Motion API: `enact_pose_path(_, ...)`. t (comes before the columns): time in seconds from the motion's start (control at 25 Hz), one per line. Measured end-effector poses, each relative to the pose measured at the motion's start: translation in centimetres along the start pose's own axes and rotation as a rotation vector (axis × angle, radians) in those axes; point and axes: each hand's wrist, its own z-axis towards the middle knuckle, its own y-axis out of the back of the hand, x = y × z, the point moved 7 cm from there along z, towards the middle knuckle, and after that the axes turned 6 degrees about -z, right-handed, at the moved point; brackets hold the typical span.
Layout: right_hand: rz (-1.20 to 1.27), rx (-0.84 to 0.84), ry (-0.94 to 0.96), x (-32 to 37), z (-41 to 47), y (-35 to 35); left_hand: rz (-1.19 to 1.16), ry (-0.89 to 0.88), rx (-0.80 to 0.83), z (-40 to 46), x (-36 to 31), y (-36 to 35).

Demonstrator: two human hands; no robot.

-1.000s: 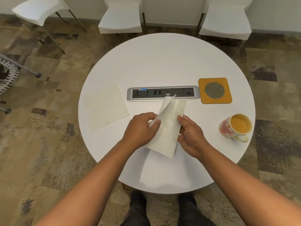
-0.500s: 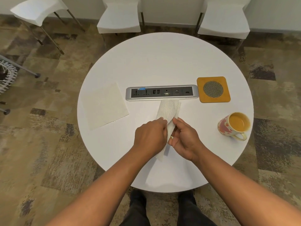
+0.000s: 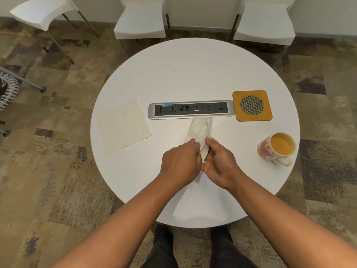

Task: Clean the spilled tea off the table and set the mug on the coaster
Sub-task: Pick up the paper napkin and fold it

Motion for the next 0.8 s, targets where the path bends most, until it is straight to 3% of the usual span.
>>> enact_pose_path(0.2,-0.081,0.015,0.025,0.6,0.2,0.0,-0.078,-0.006,0.154,0.0,-0.6,-1.5)
enact_pose_path(0.28,-0.146,-0.037,0.075,1.1,0.5,0.7,-0.338,0.043,0.156,0.2,-0.2,-1.2)
enact_pose_path(0.44,-0.147,-0.088,0.041,2.1,0.8,2.1,-0.775,0.212,-0.064,1.2,2.9,0.3)
enact_pose_path(0.56,-0.148,-0.039,0.022,2.8,0.7,2.3,-1.227,0.331,0.034,1.7,4.6,-1.1)
enact_pose_path(0.8,-0.237,-0.004,0.05,3.5,0.2,2.7,-1.302,0.279,-0.038,2.3,4.9,-1.5)
